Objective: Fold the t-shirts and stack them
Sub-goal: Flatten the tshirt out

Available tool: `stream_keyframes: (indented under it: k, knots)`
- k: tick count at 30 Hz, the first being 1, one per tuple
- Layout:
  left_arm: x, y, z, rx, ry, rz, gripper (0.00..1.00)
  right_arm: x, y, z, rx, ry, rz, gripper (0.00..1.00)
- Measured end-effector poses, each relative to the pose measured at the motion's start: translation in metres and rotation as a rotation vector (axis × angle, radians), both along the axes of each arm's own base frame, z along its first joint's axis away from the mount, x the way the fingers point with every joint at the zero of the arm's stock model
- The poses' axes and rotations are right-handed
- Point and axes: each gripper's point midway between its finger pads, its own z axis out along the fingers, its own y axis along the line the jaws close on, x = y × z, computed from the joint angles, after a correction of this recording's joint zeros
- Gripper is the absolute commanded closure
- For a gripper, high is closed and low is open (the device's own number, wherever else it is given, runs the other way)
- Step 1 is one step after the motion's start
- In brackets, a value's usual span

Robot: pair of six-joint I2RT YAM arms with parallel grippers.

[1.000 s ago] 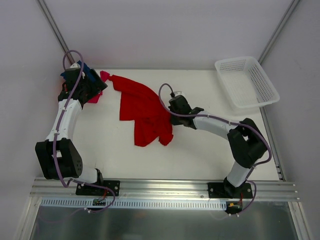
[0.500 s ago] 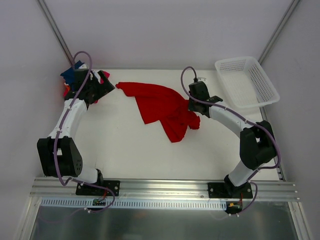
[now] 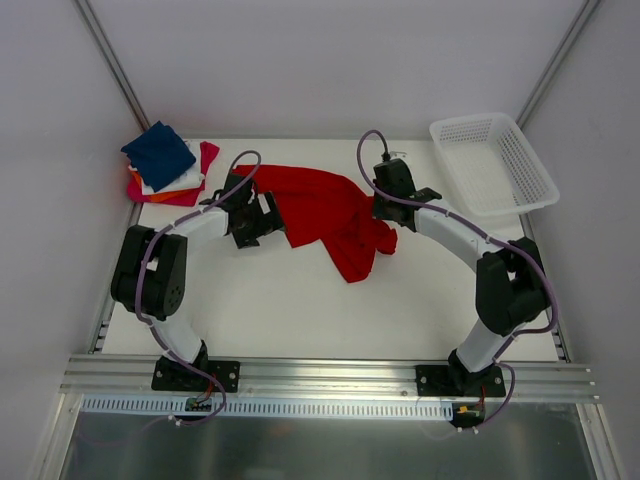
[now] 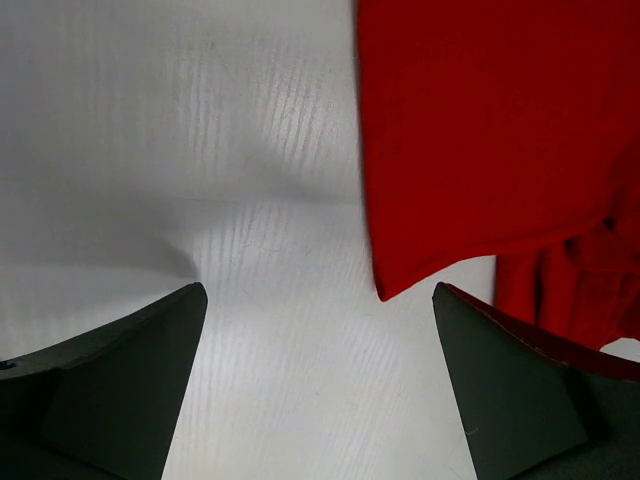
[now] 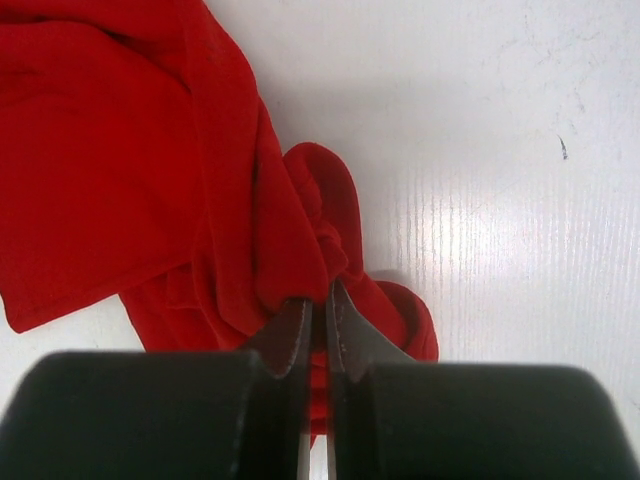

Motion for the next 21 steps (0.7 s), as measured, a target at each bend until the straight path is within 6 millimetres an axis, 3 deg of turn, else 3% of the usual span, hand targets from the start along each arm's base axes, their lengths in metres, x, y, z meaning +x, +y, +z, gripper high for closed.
stream_keyframes:
  k: [7,16,17,18,21]
  knots:
    - [0.006,-0.021,-0.011,-0.075,-0.002,-0.002,0.17,0.000,0.000,-0.003,-0.006,0.007,0.005,1.00]
    - [0.024,-0.062,-0.018,-0.190,-0.011,-0.054,0.70,-0.001,0.001,-0.003,-0.006,0.011,0.013,1.00]
    - [0.022,-0.065,-0.021,-0.199,0.001,-0.054,0.88,-0.001,0.001,-0.003,-0.006,0.011,0.014,1.00]
    - [0.020,-0.068,-0.022,-0.205,0.010,-0.056,1.00,-0.001,0.001,-0.003,-0.007,0.011,0.014,1.00]
    - [0.013,-0.071,-0.028,-0.202,0.023,-0.070,1.00,-0.001,0.001,-0.003,-0.007,0.011,0.014,1.00]
